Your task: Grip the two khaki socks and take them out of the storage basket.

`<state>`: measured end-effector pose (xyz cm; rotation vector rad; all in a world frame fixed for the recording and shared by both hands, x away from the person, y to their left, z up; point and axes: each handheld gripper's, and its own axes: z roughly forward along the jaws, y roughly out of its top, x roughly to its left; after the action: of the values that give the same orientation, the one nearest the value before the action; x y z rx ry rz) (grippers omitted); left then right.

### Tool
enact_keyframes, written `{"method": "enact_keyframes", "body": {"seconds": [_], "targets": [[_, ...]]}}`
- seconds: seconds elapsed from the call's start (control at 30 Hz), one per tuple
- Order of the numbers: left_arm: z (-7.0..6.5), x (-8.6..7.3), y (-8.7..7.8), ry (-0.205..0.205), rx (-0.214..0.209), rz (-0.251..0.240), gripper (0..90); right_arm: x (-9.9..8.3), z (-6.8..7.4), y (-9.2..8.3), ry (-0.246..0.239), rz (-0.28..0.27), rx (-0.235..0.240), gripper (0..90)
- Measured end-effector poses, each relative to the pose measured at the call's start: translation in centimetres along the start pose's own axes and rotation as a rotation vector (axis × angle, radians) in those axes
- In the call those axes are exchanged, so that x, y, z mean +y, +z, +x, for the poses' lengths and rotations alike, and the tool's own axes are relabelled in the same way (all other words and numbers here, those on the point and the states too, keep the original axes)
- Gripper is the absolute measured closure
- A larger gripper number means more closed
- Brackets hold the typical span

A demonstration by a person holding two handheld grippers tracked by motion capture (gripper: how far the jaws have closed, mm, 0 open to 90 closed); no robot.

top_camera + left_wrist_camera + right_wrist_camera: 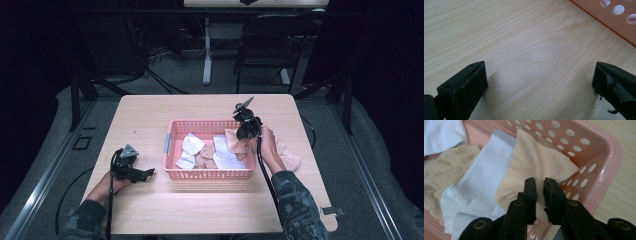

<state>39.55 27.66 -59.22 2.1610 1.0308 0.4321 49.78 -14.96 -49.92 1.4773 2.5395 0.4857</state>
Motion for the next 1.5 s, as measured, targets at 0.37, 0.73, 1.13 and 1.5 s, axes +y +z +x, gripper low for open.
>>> {"method": "enact_keyframes", "body": {"seconds": [0.37,0.73,1.13,1.5], "targets": [[0.0,0.0,0.0,0.0,0.0,0.0,0.0,-0.2,0.3,-1.1,-0.011,-0.056,0.04,86.8],[0.0,0.0,0.0,0.0,0.0,0.0,0.0,-0.8,0.2,-3.9,0.003,-0.146,0.136,87.2],[0.0,0.0,0.0,0.0,0.0,0.0,0.0,-1.4,0.6,-6.5,0.0,-0.254,0.222,87.7],[0.0,0.0,0.0,0.004,-0.002,0.0,0.0,-1.6,1.6,-8.6,-0.052,-0.272,0.241,87.6]]}}
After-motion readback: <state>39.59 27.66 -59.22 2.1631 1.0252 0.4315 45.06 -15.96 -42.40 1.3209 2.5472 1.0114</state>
